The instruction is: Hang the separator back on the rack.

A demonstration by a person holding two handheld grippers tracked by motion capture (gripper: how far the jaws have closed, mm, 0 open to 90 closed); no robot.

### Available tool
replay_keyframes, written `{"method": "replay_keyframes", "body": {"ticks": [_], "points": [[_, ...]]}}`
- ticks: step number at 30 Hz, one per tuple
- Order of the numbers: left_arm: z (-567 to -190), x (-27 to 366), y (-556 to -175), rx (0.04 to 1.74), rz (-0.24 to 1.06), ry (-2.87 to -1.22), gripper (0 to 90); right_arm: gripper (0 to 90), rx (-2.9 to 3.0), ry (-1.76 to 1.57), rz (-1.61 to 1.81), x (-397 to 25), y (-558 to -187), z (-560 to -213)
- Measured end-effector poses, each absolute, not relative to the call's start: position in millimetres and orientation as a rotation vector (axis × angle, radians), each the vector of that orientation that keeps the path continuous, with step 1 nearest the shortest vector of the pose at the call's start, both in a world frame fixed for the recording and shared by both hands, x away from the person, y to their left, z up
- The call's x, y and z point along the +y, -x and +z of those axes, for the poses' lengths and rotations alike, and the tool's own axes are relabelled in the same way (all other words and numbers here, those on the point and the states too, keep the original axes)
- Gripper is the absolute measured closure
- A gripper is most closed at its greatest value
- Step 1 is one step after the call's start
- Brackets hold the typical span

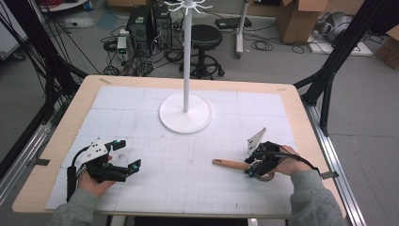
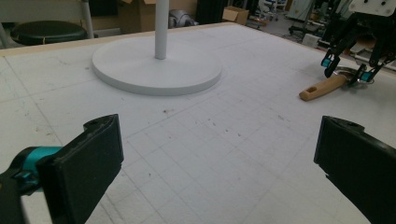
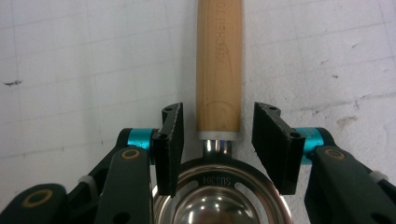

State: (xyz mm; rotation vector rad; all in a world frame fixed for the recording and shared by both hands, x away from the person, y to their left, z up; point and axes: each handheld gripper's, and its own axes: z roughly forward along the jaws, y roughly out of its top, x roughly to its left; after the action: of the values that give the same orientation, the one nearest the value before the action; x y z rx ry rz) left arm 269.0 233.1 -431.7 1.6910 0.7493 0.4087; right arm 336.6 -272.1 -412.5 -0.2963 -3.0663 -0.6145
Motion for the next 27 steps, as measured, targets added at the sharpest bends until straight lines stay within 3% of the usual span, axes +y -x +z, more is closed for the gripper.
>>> {"method": "replay_keyframes", "body": {"ticks": [27], "points": [[-433,232,-268,0.745,0.412,-1.708,1.9,58.1,-3.094,0.256,-0.469,-261,-337,-411]]}}
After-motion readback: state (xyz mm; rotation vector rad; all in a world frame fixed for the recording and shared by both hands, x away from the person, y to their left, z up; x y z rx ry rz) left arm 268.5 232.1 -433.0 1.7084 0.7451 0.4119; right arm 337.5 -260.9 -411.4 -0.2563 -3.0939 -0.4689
